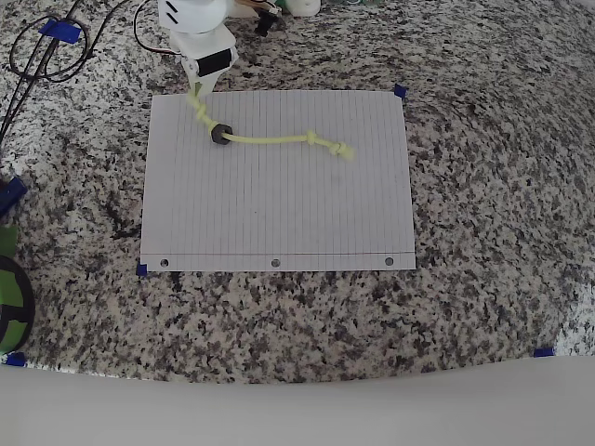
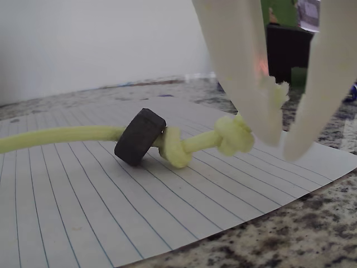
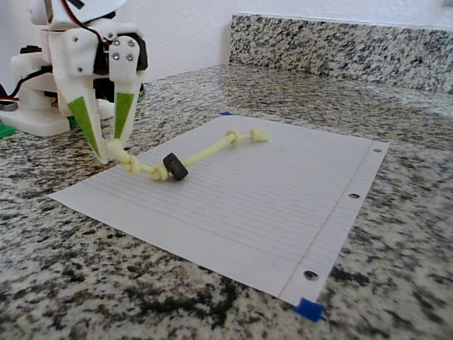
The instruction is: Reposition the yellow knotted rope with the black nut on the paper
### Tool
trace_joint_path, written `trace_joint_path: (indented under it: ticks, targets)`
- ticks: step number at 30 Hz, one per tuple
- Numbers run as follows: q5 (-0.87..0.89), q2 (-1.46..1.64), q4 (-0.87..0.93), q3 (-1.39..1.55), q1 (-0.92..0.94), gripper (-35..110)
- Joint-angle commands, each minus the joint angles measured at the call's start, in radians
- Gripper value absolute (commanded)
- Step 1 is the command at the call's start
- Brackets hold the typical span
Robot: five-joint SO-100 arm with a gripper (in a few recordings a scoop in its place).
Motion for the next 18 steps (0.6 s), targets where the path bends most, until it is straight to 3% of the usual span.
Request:
trace_joint_path:
  ticks: [1,10,18]
  targets:
    - [-0.014,-0.002,-0.055,-0.041,-0.008,0]
    - [-0.049,0.006,-0.155,-0.055,-0.046,0]
    - [-0.041,0.175,0.117,-0.028,-0.091,0]
